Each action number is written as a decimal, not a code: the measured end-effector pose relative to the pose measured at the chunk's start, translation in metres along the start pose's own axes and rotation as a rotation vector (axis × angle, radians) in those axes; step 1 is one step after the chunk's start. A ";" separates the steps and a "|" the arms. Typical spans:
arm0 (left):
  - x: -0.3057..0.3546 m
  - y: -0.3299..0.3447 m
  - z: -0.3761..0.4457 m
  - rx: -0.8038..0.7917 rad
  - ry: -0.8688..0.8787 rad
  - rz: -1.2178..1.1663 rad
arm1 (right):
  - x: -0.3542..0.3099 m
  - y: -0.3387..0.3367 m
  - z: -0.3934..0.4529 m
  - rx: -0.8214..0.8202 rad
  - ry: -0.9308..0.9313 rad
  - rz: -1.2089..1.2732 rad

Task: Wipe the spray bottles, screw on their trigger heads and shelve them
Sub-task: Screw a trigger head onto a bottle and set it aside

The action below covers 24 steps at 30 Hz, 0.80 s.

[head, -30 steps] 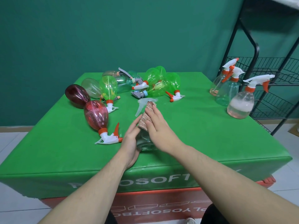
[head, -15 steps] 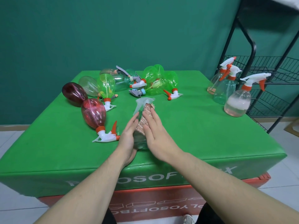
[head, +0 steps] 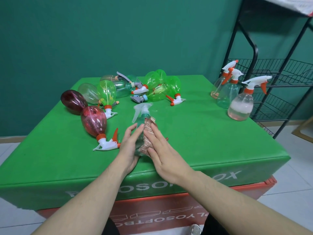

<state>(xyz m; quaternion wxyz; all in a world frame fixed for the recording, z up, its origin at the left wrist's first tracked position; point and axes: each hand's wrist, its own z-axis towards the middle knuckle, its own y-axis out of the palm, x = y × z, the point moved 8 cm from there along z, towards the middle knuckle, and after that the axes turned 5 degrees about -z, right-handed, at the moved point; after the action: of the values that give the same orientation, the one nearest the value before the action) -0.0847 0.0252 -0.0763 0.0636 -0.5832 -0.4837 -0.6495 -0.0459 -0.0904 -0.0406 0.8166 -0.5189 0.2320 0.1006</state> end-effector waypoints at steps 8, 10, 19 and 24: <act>0.001 0.005 0.002 -0.084 0.001 0.009 | 0.007 -0.006 0.008 0.038 0.058 0.052; 0.000 0.005 0.003 -0.101 -0.008 0.011 | 0.010 -0.007 0.017 0.048 0.103 0.094; -0.001 0.005 0.003 -0.140 -0.006 0.028 | 0.019 -0.014 0.063 0.038 0.241 0.184; -0.003 0.006 0.004 -0.137 -0.036 0.013 | 0.025 -0.009 0.074 0.032 0.328 0.298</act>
<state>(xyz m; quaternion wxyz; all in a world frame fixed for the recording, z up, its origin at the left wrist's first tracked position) -0.0769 0.0237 -0.0767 0.0191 -0.6010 -0.4355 -0.6699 0.0000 -0.0302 -0.0193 0.7523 -0.4751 0.4373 0.1305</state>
